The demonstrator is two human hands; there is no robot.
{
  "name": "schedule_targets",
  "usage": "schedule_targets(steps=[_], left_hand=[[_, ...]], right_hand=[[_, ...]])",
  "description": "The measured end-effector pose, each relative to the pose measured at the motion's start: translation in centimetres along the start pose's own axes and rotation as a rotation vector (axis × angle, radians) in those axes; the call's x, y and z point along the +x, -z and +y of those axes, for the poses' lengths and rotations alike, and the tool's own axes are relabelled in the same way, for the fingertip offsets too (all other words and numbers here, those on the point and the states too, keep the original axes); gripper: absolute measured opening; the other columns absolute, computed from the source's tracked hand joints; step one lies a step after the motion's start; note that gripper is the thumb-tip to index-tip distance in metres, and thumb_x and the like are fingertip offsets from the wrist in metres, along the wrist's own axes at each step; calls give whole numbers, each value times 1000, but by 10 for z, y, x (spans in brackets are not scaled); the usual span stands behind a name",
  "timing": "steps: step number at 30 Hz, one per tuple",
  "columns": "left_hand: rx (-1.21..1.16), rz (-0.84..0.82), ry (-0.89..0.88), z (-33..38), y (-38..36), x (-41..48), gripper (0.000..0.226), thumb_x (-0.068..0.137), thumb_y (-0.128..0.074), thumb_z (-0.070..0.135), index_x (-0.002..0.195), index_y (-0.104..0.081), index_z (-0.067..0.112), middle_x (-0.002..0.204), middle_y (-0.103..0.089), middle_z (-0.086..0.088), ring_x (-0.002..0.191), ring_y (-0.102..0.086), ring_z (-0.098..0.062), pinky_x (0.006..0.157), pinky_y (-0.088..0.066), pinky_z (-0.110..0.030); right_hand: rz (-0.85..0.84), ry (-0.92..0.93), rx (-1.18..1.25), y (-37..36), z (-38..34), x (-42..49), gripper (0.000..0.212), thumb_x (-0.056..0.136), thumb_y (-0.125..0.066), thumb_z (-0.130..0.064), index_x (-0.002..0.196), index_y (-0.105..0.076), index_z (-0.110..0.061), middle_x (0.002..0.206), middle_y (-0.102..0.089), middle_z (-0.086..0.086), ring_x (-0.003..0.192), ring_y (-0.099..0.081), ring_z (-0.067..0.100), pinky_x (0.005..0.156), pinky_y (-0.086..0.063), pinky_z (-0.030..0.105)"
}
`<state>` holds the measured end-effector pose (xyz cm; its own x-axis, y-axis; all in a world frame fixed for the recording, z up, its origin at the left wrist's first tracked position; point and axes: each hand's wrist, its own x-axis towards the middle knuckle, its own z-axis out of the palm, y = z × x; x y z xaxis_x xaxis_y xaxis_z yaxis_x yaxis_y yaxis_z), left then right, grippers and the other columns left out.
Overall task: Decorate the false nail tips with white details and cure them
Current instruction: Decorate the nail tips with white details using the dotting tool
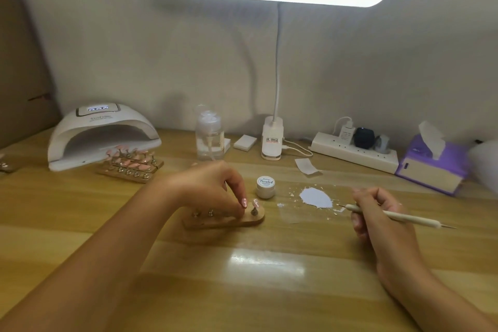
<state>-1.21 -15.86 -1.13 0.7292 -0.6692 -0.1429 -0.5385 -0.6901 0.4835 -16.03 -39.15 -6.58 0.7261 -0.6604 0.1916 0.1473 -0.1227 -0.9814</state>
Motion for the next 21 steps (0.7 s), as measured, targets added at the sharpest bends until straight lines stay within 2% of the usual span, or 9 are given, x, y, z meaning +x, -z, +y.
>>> schedule_targets(steps=[2,6,9,11,13,15,17,19,21], left_hand=[[-16,-27,5,-2,-3,3,15,72,-83,40,79,-72,47,84,-65,10,78,-64,-7,66,-54,-26],[-74,-86,-26,-5,-2,4,12,76,-83,30,82,-74,34,66,-64,27,60,-60,4,56,-48,-18],[-80,-102,-19,-6,1,2,17,76,-84,30,88,-72,33,79,-69,22,72,-65,-1,60,-52,-19],[-31,-100,5,-6,3,1,31,73,-85,35,98,-68,35,97,-67,17,88,-64,-4,74,-57,-25],[60,-126,47,-5,2,-2,49,68,-86,44,110,-60,37,107,-59,20,97,-57,0,83,-54,-24],[132,-140,63,-4,2,-4,54,68,-85,49,112,-57,38,105,-55,22,97,-55,2,78,-50,-19],[154,-133,40,-1,2,-5,48,71,-84,46,109,-58,37,100,-56,21,93,-55,1,71,-46,-17],[191,-110,-9,4,1,-6,42,73,-84,42,105,-57,38,97,-56,21,92,-55,1,67,-43,-14],[237,-56,-80,10,-1,-7,40,73,-83,39,100,-54,40,97,-55,21,94,-54,0,69,-43,-15]], right_hand=[[-4,2,-6,0,1,0,27,96,-60,-26,73,-53,-14,45,-47,-2,39,-39,2,37,-33,14],[-13,8,1,0,2,0,30,96,-60,-24,69,-50,-16,44,-46,-3,38,-37,2,36,-32,13],[-31,17,-1,0,4,1,30,96,-60,-25,69,-50,-16,44,-47,-3,38,-38,3,36,-32,14],[-31,29,-3,1,4,1,30,97,-61,-26,70,-51,-15,44,-48,-3,38,-39,2,36,-33,14],[-35,51,-14,0,4,0,29,96,-61,-30,72,-53,-15,46,-52,-3,40,-42,2,37,-35,14],[-63,89,-33,-2,1,-2,28,92,-62,-41,77,-59,-18,50,-59,2,41,-46,4,39,-38,15],[-137,148,-71,-3,-2,-8,30,87,-59,-53,81,-65,-24,53,-63,8,40,-49,8,42,-41,16],[-214,229,-165,-3,-4,-14,31,85,-57,-57,80,-68,-28,50,-62,9,40,-52,9,45,-44,17],[-252,324,-300,-4,-5,-19,31,84,-60,-56,76,-68,-27,53,-64,4,44,-58,8,48,-50,24]])
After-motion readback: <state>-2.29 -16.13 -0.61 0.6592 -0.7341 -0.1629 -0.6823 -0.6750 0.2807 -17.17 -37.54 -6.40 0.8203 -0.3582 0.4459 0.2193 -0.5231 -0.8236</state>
